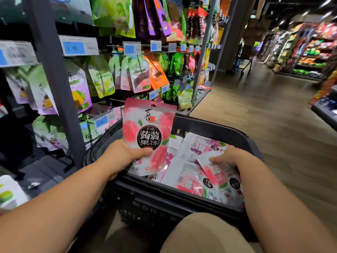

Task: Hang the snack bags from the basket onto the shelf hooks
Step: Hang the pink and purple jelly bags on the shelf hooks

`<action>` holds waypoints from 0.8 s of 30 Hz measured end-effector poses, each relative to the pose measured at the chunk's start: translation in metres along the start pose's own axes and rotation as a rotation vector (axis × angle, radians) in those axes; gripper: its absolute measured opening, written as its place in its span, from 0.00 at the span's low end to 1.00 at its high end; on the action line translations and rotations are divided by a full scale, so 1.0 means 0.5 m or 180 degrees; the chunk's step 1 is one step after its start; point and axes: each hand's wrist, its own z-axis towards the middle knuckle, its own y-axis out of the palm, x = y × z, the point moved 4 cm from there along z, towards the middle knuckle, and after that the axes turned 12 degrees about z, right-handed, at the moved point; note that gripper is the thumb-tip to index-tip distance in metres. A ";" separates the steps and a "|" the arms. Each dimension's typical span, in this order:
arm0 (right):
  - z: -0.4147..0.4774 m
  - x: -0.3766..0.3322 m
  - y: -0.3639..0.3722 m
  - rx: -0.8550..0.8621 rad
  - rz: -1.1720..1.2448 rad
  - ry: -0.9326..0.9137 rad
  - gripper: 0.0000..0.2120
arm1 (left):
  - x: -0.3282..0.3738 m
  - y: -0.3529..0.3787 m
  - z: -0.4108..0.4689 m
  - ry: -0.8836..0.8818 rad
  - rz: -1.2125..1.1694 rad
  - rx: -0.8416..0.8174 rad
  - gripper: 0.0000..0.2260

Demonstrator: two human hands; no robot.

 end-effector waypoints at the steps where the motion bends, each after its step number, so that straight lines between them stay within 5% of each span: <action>1: -0.004 -0.001 -0.001 0.0017 0.0093 0.0033 0.45 | -0.001 0.000 0.000 0.0011 -0.0016 -0.0007 0.17; 9: 0.009 0.021 0.008 -0.0014 0.0375 0.0451 0.54 | -0.005 -0.003 0.000 0.0041 0.0060 -0.0057 0.30; 15: 0.027 0.023 0.013 0.0305 0.0598 0.0432 0.65 | 0.002 -0.003 -0.005 -0.0029 0.0243 0.0012 0.13; 22: 0.031 -0.006 -0.006 0.0726 0.0958 -0.0218 0.34 | 0.000 -0.007 -0.004 -0.0062 0.0298 -0.0002 0.17; 24: 0.033 -0.003 -0.013 0.0875 0.1626 -0.0281 0.30 | -0.002 -0.006 -0.003 -0.0050 0.0295 0.0013 0.18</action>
